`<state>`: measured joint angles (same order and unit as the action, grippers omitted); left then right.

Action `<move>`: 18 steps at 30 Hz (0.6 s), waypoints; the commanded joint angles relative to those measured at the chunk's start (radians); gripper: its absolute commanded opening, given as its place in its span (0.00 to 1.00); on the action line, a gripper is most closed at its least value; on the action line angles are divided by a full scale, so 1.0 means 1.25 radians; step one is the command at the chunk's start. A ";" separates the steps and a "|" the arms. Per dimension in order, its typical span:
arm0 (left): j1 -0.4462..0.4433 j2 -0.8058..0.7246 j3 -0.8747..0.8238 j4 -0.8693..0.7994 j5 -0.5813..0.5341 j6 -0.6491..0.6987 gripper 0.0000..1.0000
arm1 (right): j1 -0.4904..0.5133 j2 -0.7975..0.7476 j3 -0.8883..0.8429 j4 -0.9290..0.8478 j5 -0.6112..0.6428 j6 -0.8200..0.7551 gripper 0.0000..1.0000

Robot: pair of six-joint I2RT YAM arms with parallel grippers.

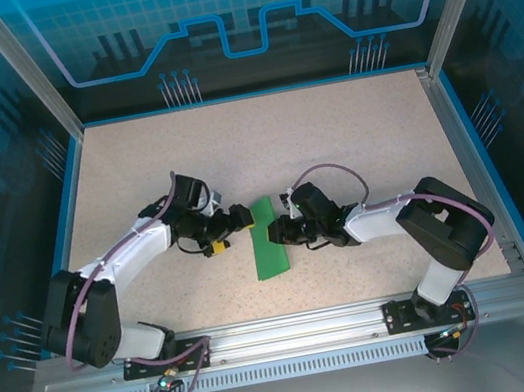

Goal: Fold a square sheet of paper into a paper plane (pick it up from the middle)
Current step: Fold the square sheet of paper in half at the center of the table.

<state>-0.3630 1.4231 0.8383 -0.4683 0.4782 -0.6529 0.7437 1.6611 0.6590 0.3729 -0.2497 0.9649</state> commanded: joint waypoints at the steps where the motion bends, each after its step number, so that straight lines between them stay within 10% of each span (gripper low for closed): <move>1: -0.023 0.027 0.006 0.021 -0.033 -0.008 0.91 | -0.013 0.018 -0.021 0.067 -0.034 0.011 0.21; 18: -0.115 0.135 -0.007 0.109 -0.121 -0.018 0.48 | -0.019 0.050 -0.050 0.101 -0.031 0.022 0.21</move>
<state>-0.4889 1.5673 0.8291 -0.3599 0.3485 -0.6758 0.7341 1.7069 0.6128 0.4656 -0.2745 0.9874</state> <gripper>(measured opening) 0.491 0.214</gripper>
